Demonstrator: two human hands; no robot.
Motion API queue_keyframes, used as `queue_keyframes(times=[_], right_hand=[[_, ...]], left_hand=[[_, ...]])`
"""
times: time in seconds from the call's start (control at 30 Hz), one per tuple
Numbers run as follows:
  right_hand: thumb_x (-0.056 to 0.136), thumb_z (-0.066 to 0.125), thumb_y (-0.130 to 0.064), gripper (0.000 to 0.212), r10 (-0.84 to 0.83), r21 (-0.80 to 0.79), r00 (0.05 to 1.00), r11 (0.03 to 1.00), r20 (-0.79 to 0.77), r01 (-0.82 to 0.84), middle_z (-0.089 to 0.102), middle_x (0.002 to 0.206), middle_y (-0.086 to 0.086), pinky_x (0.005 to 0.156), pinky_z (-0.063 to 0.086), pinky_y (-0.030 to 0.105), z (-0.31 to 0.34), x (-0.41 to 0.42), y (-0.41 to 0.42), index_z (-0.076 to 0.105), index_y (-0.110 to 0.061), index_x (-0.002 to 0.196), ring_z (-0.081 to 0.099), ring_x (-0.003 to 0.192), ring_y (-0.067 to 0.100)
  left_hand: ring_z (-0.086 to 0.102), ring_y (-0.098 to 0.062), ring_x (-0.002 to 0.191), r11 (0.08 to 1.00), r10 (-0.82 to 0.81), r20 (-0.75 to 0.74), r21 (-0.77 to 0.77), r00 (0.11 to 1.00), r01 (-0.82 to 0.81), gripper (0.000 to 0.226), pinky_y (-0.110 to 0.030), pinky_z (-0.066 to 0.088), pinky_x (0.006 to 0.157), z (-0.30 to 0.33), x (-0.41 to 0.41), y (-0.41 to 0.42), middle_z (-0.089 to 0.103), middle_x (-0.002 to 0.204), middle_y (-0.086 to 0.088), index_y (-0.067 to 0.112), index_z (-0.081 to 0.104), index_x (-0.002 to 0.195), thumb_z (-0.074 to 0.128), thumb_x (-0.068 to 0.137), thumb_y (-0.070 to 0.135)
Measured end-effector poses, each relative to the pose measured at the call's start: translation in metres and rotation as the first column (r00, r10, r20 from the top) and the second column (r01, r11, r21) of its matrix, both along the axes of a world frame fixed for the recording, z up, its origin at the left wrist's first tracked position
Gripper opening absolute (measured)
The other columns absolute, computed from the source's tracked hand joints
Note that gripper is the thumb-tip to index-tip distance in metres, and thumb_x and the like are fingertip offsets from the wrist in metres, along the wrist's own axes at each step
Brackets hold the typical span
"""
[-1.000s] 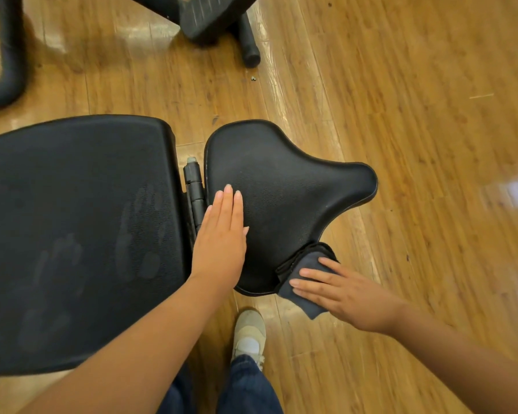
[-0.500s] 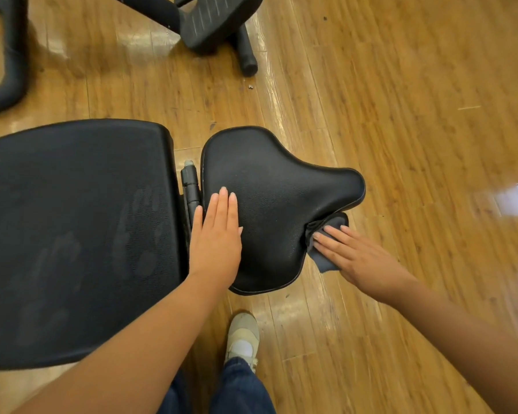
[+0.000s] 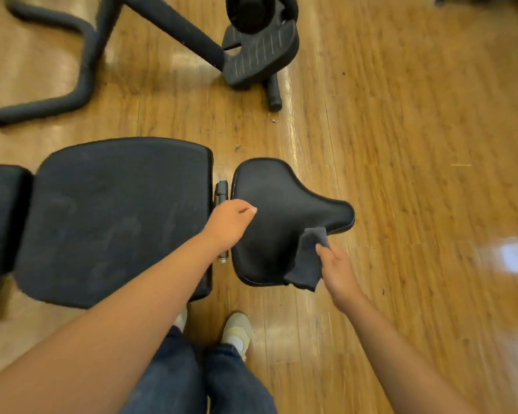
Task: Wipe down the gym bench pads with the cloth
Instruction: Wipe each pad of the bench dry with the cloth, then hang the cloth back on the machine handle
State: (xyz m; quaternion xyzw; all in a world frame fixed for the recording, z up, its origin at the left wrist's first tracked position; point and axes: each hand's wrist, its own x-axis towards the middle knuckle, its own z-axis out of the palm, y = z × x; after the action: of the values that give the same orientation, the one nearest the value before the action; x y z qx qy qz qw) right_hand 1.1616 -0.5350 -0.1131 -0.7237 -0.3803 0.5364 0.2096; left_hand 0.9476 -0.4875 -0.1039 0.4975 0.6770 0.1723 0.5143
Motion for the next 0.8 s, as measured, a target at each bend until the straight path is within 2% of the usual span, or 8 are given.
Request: queue_keyframes(times=[0.07, 0.13, 0.2, 0.33, 0.47, 0.57, 0.7, 0.8], right_hand=[[0.097, 0.038, -0.024, 0.023, -0.096, -0.012, 0.993, 0.995, -0.067, 0.096, 0.062, 0.109, 0.004, 0.084, 0.051, 0.041, 0.04, -0.027, 0.003, 0.058, -0.021, 0.107, 0.059, 0.099, 0.022], [0.096, 0.04, -0.025, 0.023, -0.093, -0.028, 0.994, 0.995, -0.057, 0.092, 0.06, 0.102, 0.001, 0.078, 0.049, 0.036, 0.079, -0.059, 0.002, 0.056, -0.018, 0.111, 0.058, 0.093, 0.021], [0.096, 0.04, -0.026, 0.028, 0.022, -0.012, 1.0, 1.0, -0.006, -0.022, 0.055, 0.089, 0.005, 0.069, 0.04, 0.033, 0.117, -0.091, -0.005, 0.057, -0.004, 0.103, 0.052, 0.081, 0.021], [0.098, 0.038, -0.025, 0.028, 0.274, -0.002, 0.959, 0.962, 0.076, -0.274, 0.039, 0.068, 0.004, 0.056, 0.029, 0.031, 0.18, -0.149, -0.034, 0.045, -0.011, 0.074, 0.039, 0.061, 0.017], [0.098, 0.039, -0.025, 0.02, 0.407, 0.021, 0.911, 0.912, 0.062, -0.409, 0.052, 0.086, 0.004, 0.068, 0.043, 0.037, 0.234, -0.203, -0.065, 0.055, -0.013, 0.1, 0.053, 0.081, 0.023], [0.1, 0.038, -0.022, 0.035, 0.478, 0.003, 0.875, 0.877, 0.083, -0.48, 0.051, 0.098, 0.008, 0.09, 0.042, 0.047, 0.266, -0.253, -0.092, 0.047, -0.003, 0.128, 0.049, 0.109, 0.034], [0.098, 0.04, -0.025, 0.03, 0.589, -0.01, 0.799, 0.806, 0.122, -0.592, 0.056, 0.095, 0.014, 0.075, 0.044, 0.046, 0.283, -0.325, -0.134, 0.055, -0.002, 0.111, 0.054, 0.089, 0.031], [0.096, 0.043, -0.025, 0.03, 0.616, -0.035, 0.781, 0.787, 0.104, -0.616, 0.052, 0.117, 0.028, 0.09, 0.044, 0.054, 0.284, -0.377, -0.169, 0.054, 0.003, 0.105, 0.053, 0.105, 0.041]], left_hand=[[0.062, -0.031, 0.095, 0.993, 0.113, 0.04, 0.021, 0.993, -0.113, 0.031, -0.04, 0.049, 0.088, 0.041, -0.022, -0.012, 0.067, 0.099, -0.02, -0.002, 0.067, 0.094, 0.05, 0.095, 0.024], [0.064, -0.031, 0.093, 0.976, 0.217, 0.06, 0.0, 0.974, -0.218, 0.032, -0.027, 0.053, 0.078, 0.085, -0.051, -0.031, 0.067, 0.094, -0.02, -0.005, 0.066, 0.094, 0.051, 0.094, 0.023], [0.063, -0.024, 0.093, 0.94, 0.342, 0.115, -0.037, 0.933, -0.34, 0.03, -0.016, 0.049, 0.069, 0.125, -0.083, -0.057, 0.066, 0.099, -0.016, -0.004, 0.064, 0.101, 0.05, 0.095, 0.022], [0.061, -0.022, 0.094, 0.75, 0.659, 0.225, -0.26, 0.717, -0.608, 0.025, -0.029, 0.049, 0.079, 0.185, -0.164, -0.138, 0.064, 0.111, -0.013, 0.009, 0.061, 0.1, 0.046, 0.097, 0.029], [0.059, -0.027, 0.099, 0.529, 0.849, 0.18, -0.297, 0.498, -0.795, 0.028, -0.035, 0.047, 0.082, 0.233, -0.248, -0.242, 0.062, 0.113, -0.015, 0.004, 0.058, 0.111, 0.046, 0.097, 0.026], [0.06, -0.025, 0.089, 0.41, 0.91, 0.182, -0.258, 0.373, -0.875, 0.023, -0.033, 0.047, 0.077, 0.266, -0.298, -0.316, 0.061, 0.113, -0.017, 0.005, 0.058, 0.105, 0.044, 0.098, 0.023], [0.053, -0.019, 0.076, 0.249, 0.958, 0.205, -0.253, 0.2, -0.935, 0.018, -0.026, 0.04, 0.067, 0.298, -0.349, -0.402, 0.059, 0.092, -0.011, 0.009, 0.051, 0.106, 0.04, 0.099, 0.021], [0.056, -0.021, 0.078, 0.178, 0.975, 0.179, -0.253, 0.134, -0.951, 0.022, -0.028, 0.044, 0.066, 0.305, -0.381, -0.464, 0.059, 0.086, -0.008, 0.007, 0.054, 0.107, 0.042, 0.099, 0.023]])
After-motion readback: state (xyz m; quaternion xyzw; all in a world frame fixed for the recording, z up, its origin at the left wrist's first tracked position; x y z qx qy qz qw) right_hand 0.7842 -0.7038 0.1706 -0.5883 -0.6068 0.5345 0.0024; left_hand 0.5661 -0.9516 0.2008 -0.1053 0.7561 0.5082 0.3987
